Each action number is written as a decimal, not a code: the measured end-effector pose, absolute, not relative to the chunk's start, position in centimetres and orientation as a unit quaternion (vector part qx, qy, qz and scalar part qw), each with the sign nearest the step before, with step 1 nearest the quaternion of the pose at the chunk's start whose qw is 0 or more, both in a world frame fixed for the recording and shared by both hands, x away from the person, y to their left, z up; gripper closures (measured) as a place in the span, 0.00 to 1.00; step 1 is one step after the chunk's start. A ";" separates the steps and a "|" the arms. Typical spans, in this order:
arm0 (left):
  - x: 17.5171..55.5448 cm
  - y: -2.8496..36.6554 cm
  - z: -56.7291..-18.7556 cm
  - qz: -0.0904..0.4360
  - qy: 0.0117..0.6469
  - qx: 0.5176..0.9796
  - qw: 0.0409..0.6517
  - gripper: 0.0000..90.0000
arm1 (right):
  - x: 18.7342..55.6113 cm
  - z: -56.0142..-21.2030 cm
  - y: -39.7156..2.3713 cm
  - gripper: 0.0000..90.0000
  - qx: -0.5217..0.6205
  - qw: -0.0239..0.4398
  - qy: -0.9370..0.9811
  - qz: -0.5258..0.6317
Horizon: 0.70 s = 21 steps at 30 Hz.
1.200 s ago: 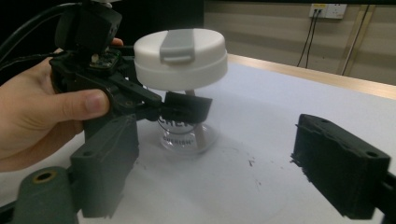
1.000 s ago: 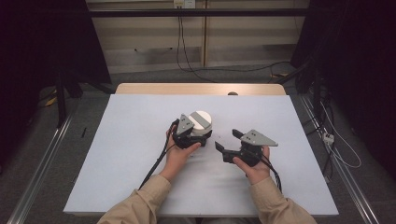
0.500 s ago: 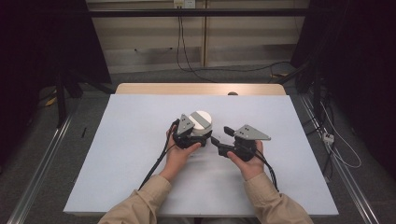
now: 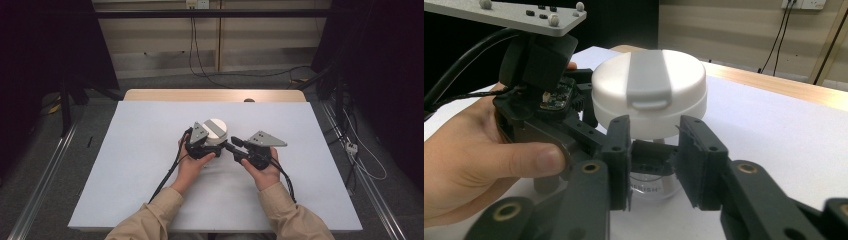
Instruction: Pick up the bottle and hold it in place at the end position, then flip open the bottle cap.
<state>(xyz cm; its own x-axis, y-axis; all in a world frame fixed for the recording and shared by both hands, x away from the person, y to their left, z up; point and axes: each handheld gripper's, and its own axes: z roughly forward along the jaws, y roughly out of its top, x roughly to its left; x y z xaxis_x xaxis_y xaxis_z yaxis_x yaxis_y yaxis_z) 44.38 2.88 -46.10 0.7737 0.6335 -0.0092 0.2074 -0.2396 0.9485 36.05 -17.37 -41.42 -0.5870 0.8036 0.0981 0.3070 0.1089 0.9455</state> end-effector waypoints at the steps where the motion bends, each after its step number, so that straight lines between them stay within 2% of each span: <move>1: 44.4 2.9 -46.1 0.193 0.275 0.764 0.551 0.20 | 36.1 -41.4 -17.4 0.78 0.392 0.228 0.710 0.538; 3: 44.4 2.9 -46.1 0.191 0.276 0.764 0.551 0.20 | 36.1 -41.5 -17.3 0.83 0.396 0.224 0.710 0.538; 8: 44.4 2.8 -46.1 0.192 0.277 0.764 0.550 0.20 | 36.1 -41.4 -17.4 0.87 0.398 0.221 0.711 0.536; 16: 44.4 2.8 -46.1 0.192 0.274 0.766 0.549 0.21 | 36.3 -41.6 -17.3 1.00 0.400 0.207 0.713 0.537; 21: 44.4 2.8 -46.1 0.193 0.274 0.766 0.548 0.20 | 36.4 -41.6 -17.0 1.00 0.395 0.211 0.717 0.535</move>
